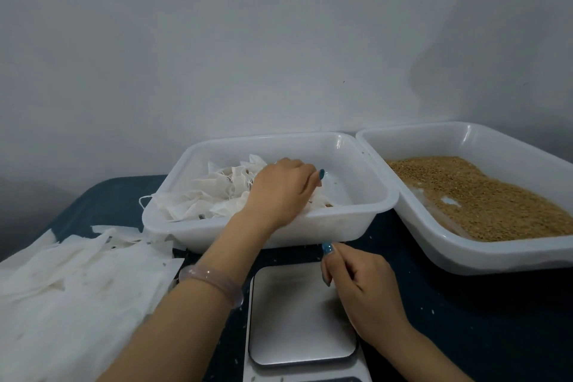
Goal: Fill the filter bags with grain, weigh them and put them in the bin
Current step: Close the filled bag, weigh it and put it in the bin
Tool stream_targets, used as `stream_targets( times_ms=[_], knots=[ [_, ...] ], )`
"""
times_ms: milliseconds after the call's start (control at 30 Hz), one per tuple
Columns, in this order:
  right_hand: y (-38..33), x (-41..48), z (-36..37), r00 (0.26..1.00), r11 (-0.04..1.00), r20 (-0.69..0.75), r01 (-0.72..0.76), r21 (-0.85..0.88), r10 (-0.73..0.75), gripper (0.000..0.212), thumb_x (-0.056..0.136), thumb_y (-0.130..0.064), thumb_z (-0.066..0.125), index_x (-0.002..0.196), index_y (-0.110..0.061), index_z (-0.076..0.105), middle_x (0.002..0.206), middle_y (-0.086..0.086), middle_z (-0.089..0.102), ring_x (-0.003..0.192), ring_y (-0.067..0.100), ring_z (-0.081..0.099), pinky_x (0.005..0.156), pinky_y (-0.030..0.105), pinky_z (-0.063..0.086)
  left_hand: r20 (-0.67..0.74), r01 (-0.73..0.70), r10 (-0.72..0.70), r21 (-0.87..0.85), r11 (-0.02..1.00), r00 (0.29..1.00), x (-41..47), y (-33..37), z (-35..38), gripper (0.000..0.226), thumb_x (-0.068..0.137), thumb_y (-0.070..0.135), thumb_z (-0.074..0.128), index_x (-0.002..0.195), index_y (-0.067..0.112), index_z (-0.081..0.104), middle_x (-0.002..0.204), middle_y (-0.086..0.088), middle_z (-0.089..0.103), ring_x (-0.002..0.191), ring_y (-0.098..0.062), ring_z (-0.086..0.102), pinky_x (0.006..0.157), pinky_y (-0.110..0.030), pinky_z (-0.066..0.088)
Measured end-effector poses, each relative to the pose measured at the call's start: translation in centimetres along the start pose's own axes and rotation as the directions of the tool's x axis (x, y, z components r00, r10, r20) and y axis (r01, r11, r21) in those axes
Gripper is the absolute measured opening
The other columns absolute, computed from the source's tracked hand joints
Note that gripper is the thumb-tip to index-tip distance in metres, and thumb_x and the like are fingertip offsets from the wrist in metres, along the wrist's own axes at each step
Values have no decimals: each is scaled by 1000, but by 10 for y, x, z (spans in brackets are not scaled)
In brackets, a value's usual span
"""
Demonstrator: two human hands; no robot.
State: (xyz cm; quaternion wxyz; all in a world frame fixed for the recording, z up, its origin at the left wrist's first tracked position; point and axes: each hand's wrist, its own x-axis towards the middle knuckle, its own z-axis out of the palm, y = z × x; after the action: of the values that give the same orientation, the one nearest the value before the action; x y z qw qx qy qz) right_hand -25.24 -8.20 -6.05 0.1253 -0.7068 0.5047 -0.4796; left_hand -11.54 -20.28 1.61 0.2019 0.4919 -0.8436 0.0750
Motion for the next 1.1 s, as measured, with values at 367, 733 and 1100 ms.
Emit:
stream_targets(
  times_ms=[367,733,1100],
  knots=[
    [9,1,2,998,997,-26,-58,-41,57,42,90,-50,31,55,-30,45,52,-17,51,50,9,49,46,24,28,-355,109,-133,-88,990,926,-107,40,-13,10,87,16,62,96,16,56,90,1,56,76,-18,53,62,-30,43],
    [10,-3,4,998,996,-4,-63,-60,63,42,99,-27,47,56,-24,48,48,-14,49,46,10,46,45,19,26,-133,699,-697,302,648,704,-179,-38,-35,28,94,27,54,120,15,53,113,-6,57,100,-25,55,74,-32,41],
    [8,-2,1,998,998,-30,-55,-10,54,41,88,-49,30,56,-28,46,49,-16,49,47,9,47,48,16,33,-364,580,-536,14,815,762,-170,-29,-45,13,94,15,62,84,11,55,65,-2,54,55,-27,41,51,-30,29]
  ],
)
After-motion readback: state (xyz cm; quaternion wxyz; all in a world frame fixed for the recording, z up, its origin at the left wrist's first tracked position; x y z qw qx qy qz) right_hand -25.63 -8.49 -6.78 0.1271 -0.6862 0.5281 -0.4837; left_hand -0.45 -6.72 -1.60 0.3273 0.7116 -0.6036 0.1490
